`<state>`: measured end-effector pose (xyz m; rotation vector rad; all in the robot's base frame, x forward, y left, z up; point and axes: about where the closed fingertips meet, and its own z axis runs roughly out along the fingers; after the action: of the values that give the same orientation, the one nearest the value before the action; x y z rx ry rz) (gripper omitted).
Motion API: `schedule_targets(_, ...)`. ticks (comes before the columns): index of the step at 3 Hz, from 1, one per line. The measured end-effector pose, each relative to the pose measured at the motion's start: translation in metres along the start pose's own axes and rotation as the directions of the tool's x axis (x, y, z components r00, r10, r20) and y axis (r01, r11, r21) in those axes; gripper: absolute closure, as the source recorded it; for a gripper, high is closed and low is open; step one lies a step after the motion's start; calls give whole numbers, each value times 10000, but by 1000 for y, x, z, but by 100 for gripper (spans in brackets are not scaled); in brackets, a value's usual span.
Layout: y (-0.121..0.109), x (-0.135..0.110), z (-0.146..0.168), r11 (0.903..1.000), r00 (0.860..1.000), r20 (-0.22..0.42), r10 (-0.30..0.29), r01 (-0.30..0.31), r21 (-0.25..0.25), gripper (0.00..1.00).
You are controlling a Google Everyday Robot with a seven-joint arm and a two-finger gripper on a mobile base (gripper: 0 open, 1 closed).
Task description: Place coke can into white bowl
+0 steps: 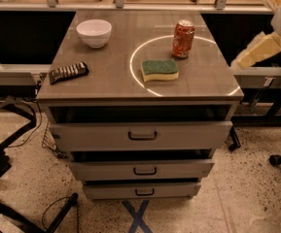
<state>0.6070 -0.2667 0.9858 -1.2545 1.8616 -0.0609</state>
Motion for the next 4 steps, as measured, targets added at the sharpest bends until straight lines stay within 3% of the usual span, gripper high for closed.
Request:
schedule_targets(1,-58,2,48,9897,9644,2405,1101,-1287,629,0)
schedule_targets(2,-74,8,69,9762,9245,3272,1955,-2155,254,0)
schedule_targets(3,-76,9,71,9748,9208,3343,2010,-2218,247,0)
schedule_targets(4,-72,2,96,9629,8797,4009,2559,-2686,-254,0)
